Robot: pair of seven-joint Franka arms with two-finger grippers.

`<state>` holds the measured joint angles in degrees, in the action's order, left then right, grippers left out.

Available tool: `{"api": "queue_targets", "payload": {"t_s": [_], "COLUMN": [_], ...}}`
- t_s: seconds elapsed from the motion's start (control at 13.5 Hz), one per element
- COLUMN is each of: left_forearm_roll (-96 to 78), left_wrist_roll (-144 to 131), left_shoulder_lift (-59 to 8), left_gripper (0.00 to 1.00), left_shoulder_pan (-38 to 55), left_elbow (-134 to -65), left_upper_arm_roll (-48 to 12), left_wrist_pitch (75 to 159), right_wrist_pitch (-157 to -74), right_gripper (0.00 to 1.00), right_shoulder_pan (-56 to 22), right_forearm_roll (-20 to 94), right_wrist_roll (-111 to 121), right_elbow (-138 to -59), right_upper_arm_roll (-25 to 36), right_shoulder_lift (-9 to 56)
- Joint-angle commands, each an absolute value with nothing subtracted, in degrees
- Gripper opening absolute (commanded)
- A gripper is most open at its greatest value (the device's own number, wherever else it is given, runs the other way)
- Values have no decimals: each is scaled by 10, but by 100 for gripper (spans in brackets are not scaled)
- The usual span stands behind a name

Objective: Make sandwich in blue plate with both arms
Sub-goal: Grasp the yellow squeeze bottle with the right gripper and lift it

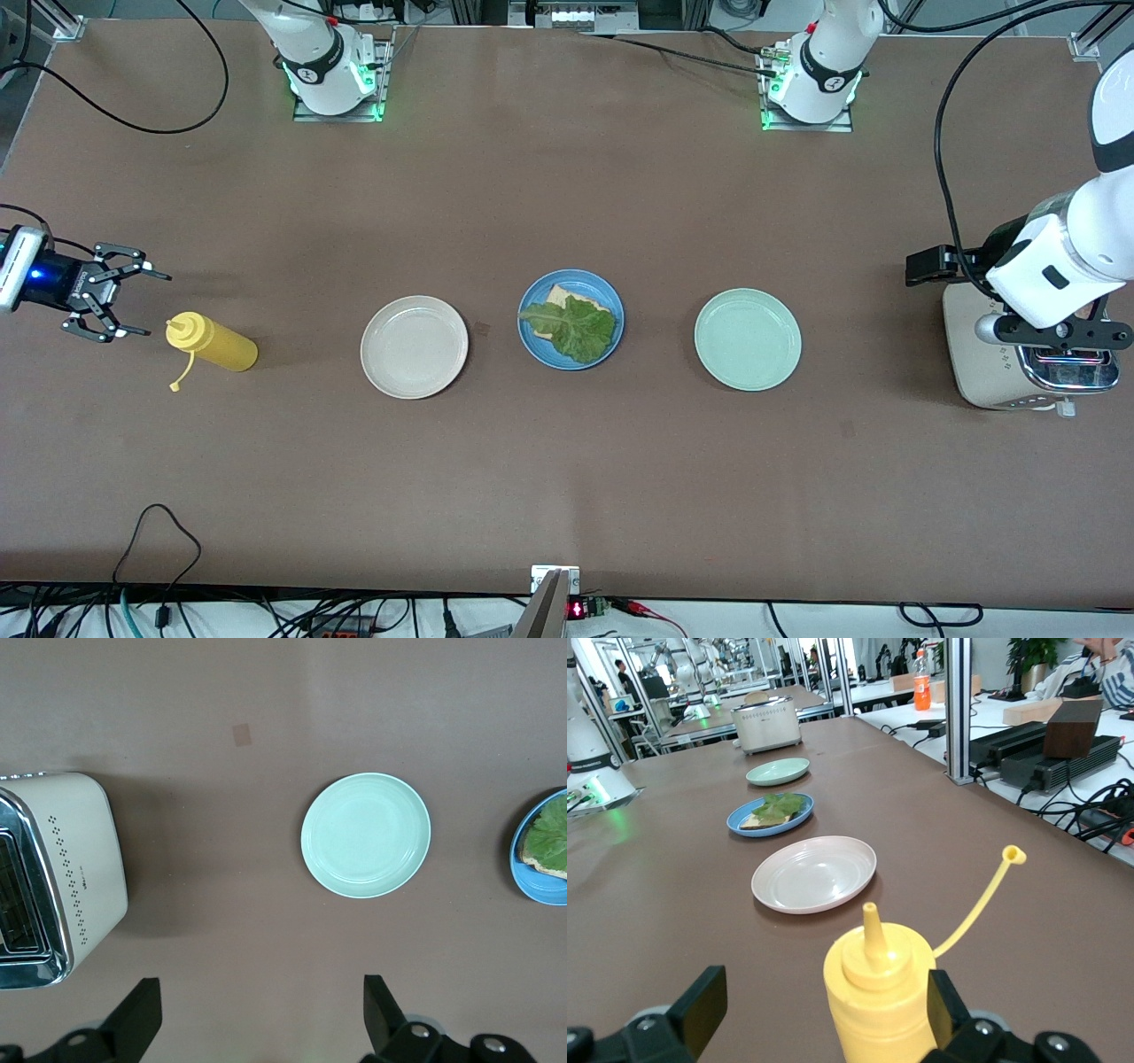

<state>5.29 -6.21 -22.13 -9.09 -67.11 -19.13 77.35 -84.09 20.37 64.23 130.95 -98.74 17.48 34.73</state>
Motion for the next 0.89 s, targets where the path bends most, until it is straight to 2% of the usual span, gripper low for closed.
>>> {"api": "queue_targets", "payload": {"t_s": [0.0, 0.37, 0.81], "left_forearm_roll": [40, 40, 40], "left_wrist_roll": [-63, -63, -63], "left_shoulder_lift": [-216, -216, -216], "left_gripper": [100, 100, 100], "left_shoulder_pan": [-91, -91, -89], "left_elbow": [-665, -665, -665], "left_upper_arm_roll": [-192, -192, -192], "left_wrist_pitch": [764, 764, 765], "right_wrist_pitch": [-826, -816, -810], "right_gripper": [100, 100, 100], "right_shoulder_pan": [228, 233, 231], "right_forearm_roll": [658, 710, 719], "right_wrist_roll": [1322, 1328, 1361], "right_elbow": [-968, -945, -945], "right_upper_arm_roll": [164, 162, 159], "right_shoulder_lift": [374, 420, 451]}}
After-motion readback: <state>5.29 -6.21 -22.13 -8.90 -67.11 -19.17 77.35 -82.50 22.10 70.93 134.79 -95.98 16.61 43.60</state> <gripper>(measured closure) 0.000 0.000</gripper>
